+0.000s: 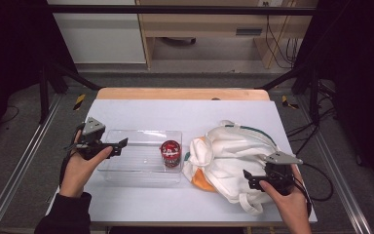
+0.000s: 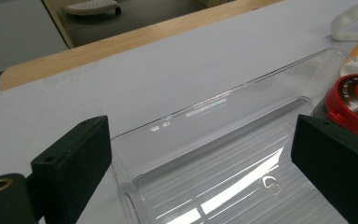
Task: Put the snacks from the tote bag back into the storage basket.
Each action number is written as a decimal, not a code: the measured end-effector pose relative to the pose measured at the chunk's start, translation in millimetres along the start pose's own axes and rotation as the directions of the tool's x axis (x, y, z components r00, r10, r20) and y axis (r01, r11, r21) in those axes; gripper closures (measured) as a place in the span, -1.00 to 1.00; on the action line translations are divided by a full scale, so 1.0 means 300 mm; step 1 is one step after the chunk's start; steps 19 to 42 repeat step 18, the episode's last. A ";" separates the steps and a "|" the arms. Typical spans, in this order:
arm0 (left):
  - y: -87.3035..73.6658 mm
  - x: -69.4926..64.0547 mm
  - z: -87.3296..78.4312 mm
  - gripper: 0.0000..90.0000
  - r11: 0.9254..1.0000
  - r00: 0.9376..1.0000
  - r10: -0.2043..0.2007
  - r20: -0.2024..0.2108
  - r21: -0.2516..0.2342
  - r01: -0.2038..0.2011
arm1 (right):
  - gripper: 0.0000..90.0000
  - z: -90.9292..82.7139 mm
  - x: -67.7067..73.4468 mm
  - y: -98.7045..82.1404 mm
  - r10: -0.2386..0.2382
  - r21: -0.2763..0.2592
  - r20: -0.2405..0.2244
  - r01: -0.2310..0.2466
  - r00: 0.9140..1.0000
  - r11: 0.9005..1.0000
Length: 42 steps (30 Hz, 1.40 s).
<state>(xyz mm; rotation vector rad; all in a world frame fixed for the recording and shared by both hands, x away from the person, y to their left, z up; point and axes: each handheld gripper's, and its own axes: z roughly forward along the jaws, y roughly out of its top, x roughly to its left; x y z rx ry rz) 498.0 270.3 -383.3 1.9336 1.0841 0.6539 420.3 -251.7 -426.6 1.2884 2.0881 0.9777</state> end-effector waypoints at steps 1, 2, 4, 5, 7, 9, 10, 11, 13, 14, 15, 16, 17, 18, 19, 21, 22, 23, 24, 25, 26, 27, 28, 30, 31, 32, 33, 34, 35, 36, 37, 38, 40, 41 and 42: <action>0.000 0.000 0.000 -0.89 1.000 1.000 0.000 0.000 0.000 0.000 | -0.86 0.003 -0.001 -0.005 0.003 0.001 0.004 -0.003 1.000 1.000; 0.000 0.000 0.000 -0.89 1.000 1.000 0.000 0.000 0.000 0.000 | -0.86 0.003 -0.001 -0.006 0.003 0.002 0.003 -0.003 1.000 1.000; 0.000 -0.001 0.001 -0.89 1.000 1.000 -0.001 0.001 -0.001 0.001 | -0.86 0.005 0.000 -0.012 0.010 -0.002 0.005 -0.010 1.000 1.000; 0.001 -0.001 0.000 -0.89 1.000 1.000 0.001 0.001 0.000 -0.001 | -0.86 0.006 -0.001 -0.015 0.010 -0.004 0.008 -0.010 1.000 1.000; 0.001 -0.002 -0.001 -0.89 1.000 1.000 -0.001 0.002 -0.006 0.001 | -0.86 0.010 0.002 -0.022 0.013 -0.004 0.011 -0.013 1.000 1.000; 0.002 -0.001 -0.003 -0.89 1.000 1.000 0.000 0.000 -0.006 0.000 | -0.86 0.015 0.004 -0.026 0.013 -0.002 0.012 -0.013 1.000 1.000; 0.002 0.000 -0.004 -0.89 1.000 1.000 0.000 0.000 -0.006 0.000 | -0.86 0.017 0.004 -0.028 0.009 0.000 0.012 -0.009 1.000 1.000; 0.002 0.000 -0.004 -0.89 1.000 1.000 0.000 0.000 -0.006 0.000 | -0.86 0.018 0.006 -0.030 0.012 0.000 0.018 -0.012 1.000 1.000; 0.002 -0.001 -0.002 -0.89 1.000 1.000 -0.002 0.000 -0.008 0.002 | -0.86 0.021 0.006 -0.035 0.000 0.002 0.027 0.000 1.000 1.000; 0.002 -0.003 -0.001 -0.89 1.000 1.000 -0.001 0.001 -0.007 0.001 | -0.86 0.021 0.007 -0.038 0.003 0.007 0.032 -0.003 0.999 1.000; 0.003 -0.004 0.000 -0.89 1.000 1.000 0.001 0.002 -0.005 -0.001 | -0.87 0.022 0.008 -0.041 0.006 0.007 0.029 -0.006 1.000 1.000; 0.003 -0.006 0.000 -0.89 1.000 1.000 0.004 0.004 -0.003 -0.004 | -0.87 0.023 0.006 -0.045 0.001 0.006 0.030 -0.001 1.000 1.000; 0.004 -0.008 0.002 -0.89 1.000 1.000 0.004 0.005 -0.005 -0.004 | -0.87 0.024 0.006 -0.047 0.001 0.006 0.028 -0.001 1.000 1.000; 0.004 -0.010 0.003 -0.89 1.000 1.000 0.005 0.005 -0.005 -0.005 | -0.87 0.023 0.006 -0.049 0.004 0.006 0.026 -0.004 1.000 1.000; 0.004 -0.010 0.003 -0.89 1.000 1.000 0.005 0.005 -0.005 -0.005 | -0.87 0.023 0.006 -0.049 0.004 0.006 0.026 -0.004 1.000 1.000; 0.004 -0.010 0.003 -0.89 1.000 1.000 0.005 0.005 -0.005 -0.005 | -0.87 0.023 0.006 -0.049 0.004 0.006 0.026 -0.004 1.000 1.000; 0.004 -0.010 0.003 -0.89 1.000 1.000 0.005 0.005 -0.005 -0.005 | -0.87 0.023 0.006 -0.049 0.004 0.006 0.026 -0.004 1.000 1.000; 0.004 -0.010 0.003 -0.89 1.000 1.000 0.005 0.005 -0.005 -0.005 | -0.87 0.023 0.006 -0.049 0.004 0.006 0.026 -0.004 1.000 1.000; 0.004 -0.010 0.003 -0.89 1.000 1.000 0.005 0.005 -0.005 -0.005 | -0.87 0.023 0.006 -0.049 0.004 0.006 0.026 -0.004 1.000 1.000; 0.004 -0.010 0.003 -0.89 1.000 1.000 0.005 0.005 -0.005 -0.005 | -0.87 0.023 0.006 -0.049 0.004 0.006 0.026 -0.004 1.000 1.000; 0.004 -0.010 0.003 -0.89 1.000 1.000 0.005 0.005 -0.005 -0.005 | -0.87 0.023 0.006 -0.049 0.004 0.006 0.026 -0.004 1.000 1.000; 0.004 -0.010 0.003 -0.89 1.000 1.000 0.005 0.005 -0.005 -0.005 | -0.87 0.023 0.006 -0.049 0.004 0.006 0.026 -0.004 1.000 1.000; 0.004 -0.010 0.003 -0.89 1.000 1.000 0.005 0.005 -0.005 -0.005 | -0.87 0.023 0.006 -0.049 0.004 0.006 0.026 -0.004 1.000 1.000; 0.004 -0.010 0.003 -0.89 1.000 1.000 0.005 0.005 -0.005 -0.005 | -0.87 0.023 0.006 -0.049 0.004 0.006 0.026 -0.004 1.000 1.000; 0.004 -0.010 0.003 -0.89 1.000 1.000 0.005 0.005 -0.005 -0.005 | -0.87 0.023 0.006 -0.049 0.004 0.006 0.026 -0.004 1.000 1.000; 0.004 -0.010 0.003 -0.89 1.000 1.000 0.005 0.005 -0.005 -0.005 | -0.87 0.023 0.006 -0.049 0.004 0.006 0.026 -0.004 1.000 1.000; 0.004 -0.010 0.003 -0.89 1.000 1.000 0.005 0.005 -0.005 -0.005 | -0.87 0.023 0.006 -0.049 0.004 0.006 0.026 -0.004 1.000 1.000; 0.004 -0.010 0.003 -0.89 1.000 1.000 0.005 0.005 -0.005 -0.005 | -0.87 0.023 0.006 -0.049 0.004 0.006 0.026 -0.004 1.000 1.000; 0.004 -0.010 0.003 -0.89 1.000 1.000 0.005 0.005 -0.005 -0.005 | -0.87 0.023 0.006 -0.049 0.004 0.006 0.026 -0.004 1.000 1.000; 0.004 -0.010 0.003 -0.89 1.000 1.000 0.005 0.005 -0.005 -0.005 | -0.87 0.023 0.006 -0.049 0.004 0.006 0.026 -0.004 1.000 1.000; 0.004 -0.010 0.003 -0.89 1.000 1.000 0.005 0.005 -0.005 -0.005 | -0.87 0.023 0.006 -0.049 0.004 0.006 0.026 -0.004 1.000 1.000; 0.004 -0.010 0.003 -0.89 1.000 1.000 0.005 0.005 -0.005 -0.005 | -0.87 0.023 0.006 -0.049 0.004 0.006 0.026 -0.004 1.000 1.000; 0.004 -0.010 0.003 -0.89 1.000 1.000 0.005 0.005 -0.005 -0.005 | -0.87 0.023 0.006 -0.049 0.004 0.006 0.026 -0.004 1.000 1.000; 0.004 -0.010 0.003 -0.89 1.000 1.000 0.005 0.005 -0.005 -0.005 | -0.87 0.023 0.006 -0.049 0.004 0.006 0.026 -0.004 1.000 1.000; 0.004 -0.010 0.003 -0.89 1.000 1.000 0.005 0.005 -0.005 -0.005 | -0.87 0.023 0.006 -0.049 0.004 0.006 0.026 -0.004 1.000 1.000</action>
